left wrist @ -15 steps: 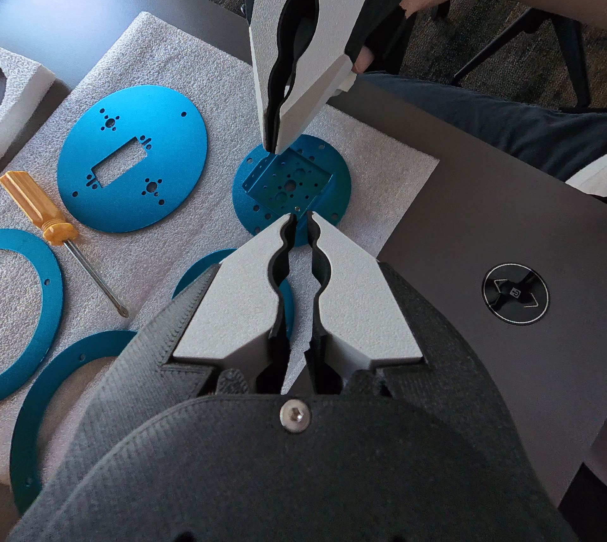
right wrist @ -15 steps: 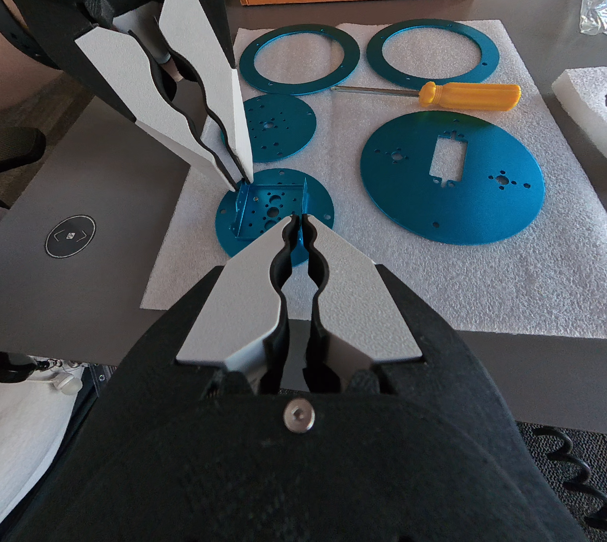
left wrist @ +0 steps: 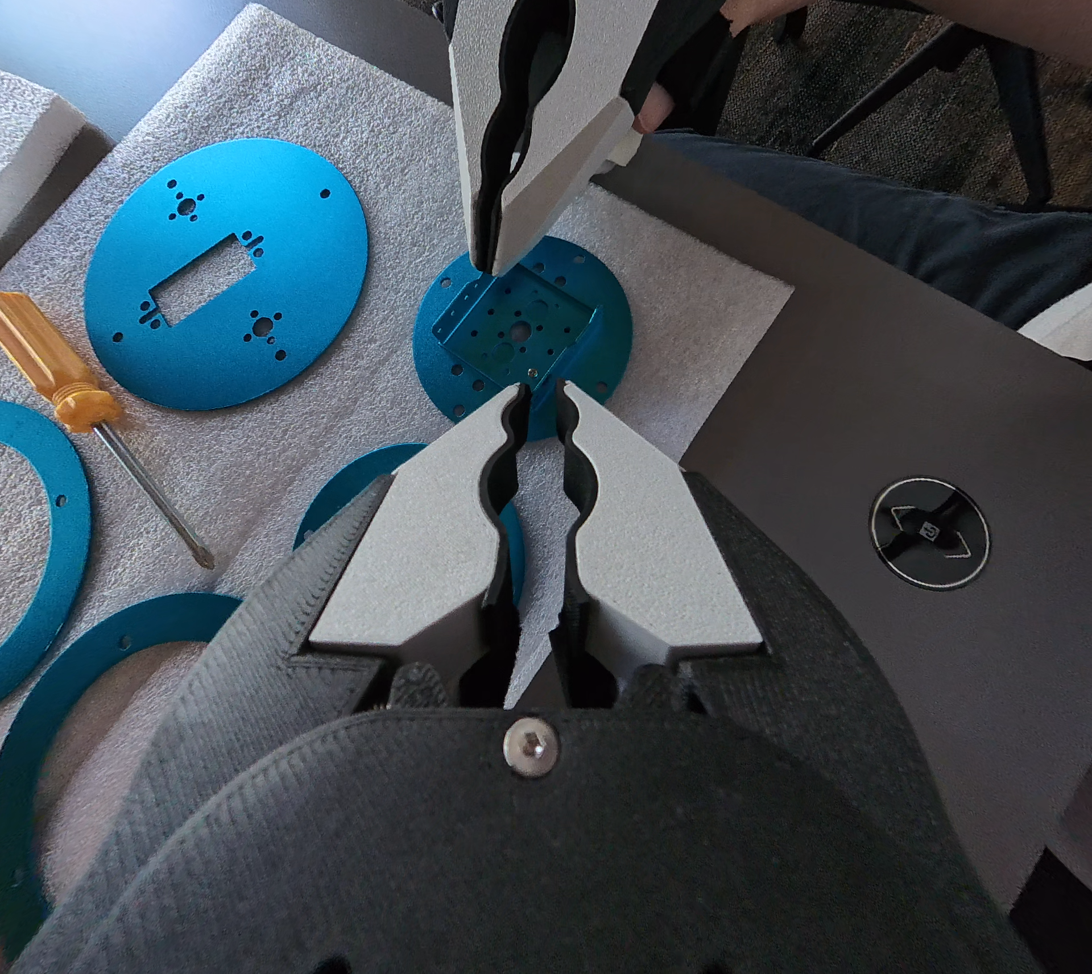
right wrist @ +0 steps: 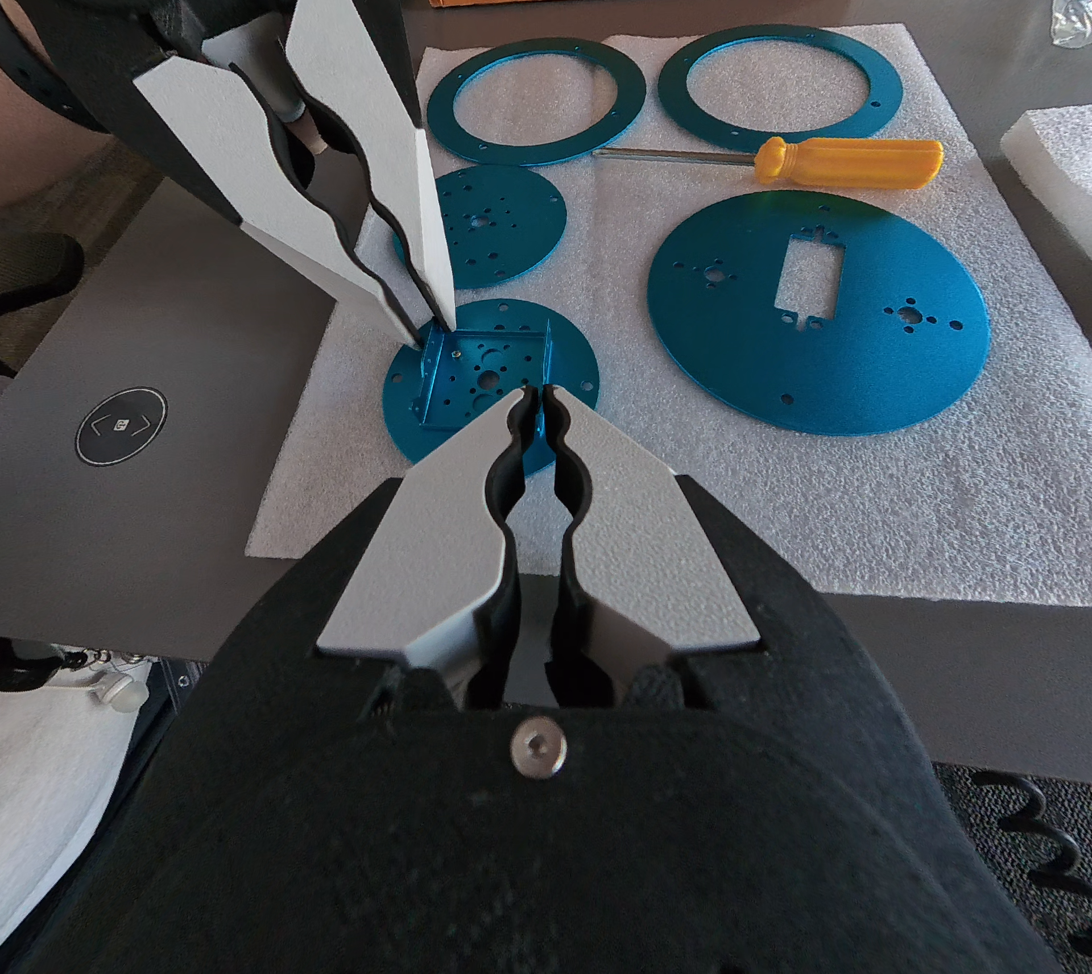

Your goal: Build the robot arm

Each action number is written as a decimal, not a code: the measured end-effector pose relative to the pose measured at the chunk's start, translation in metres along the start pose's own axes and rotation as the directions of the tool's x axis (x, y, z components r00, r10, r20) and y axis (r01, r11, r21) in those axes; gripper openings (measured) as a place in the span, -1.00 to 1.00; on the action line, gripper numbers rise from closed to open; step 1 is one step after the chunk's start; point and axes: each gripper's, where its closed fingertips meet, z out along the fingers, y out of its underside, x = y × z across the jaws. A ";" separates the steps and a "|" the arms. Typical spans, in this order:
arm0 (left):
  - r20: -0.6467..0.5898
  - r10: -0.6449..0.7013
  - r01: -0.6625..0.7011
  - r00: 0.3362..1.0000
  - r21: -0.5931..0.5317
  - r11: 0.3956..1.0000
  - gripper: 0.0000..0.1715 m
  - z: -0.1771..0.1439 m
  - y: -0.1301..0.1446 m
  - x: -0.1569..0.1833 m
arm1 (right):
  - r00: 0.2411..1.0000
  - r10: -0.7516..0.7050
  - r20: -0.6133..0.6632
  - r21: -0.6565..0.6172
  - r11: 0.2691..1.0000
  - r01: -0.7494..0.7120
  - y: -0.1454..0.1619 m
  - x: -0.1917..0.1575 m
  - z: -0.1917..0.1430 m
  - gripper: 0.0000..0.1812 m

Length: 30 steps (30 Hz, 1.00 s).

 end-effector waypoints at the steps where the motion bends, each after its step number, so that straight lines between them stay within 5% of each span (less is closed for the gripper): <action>1: -0.001 0.000 0.000 1.000 -0.001 1.000 -0.91 0.000 0.000 0.000 | 1.000 0.003 0.000 0.001 1.000 -0.003 0.000 0.000 0.000 -1.00; 15: 0.013 -0.038 0.037 0.999 0.056 0.998 -0.79 -0.012 -0.007 -0.002 | 1.000 -0.012 -0.028 0.049 0.999 0.013 -0.005 0.002 -0.005 -0.86; 22: 0.065 -0.209 0.183 0.976 0.280 0.942 -0.71 -0.055 -0.015 -0.015 | 0.986 -0.073 -0.153 0.193 0.976 0.103 -0.024 0.004 -0.029 -0.68; 25: 0.019 -0.282 0.264 0.959 0.296 0.918 -0.58 -0.066 -0.004 -0.010 | 0.976 -0.039 -0.215 0.266 0.959 0.097 -0.034 0.006 -0.044 -0.69; 30: -0.029 -0.351 0.334 0.936 0.381 0.862 -0.53 -0.088 -0.004 0.000 | 0.975 -0.009 -0.223 0.415 0.904 0.103 -0.059 -0.010 -0.071 -1.00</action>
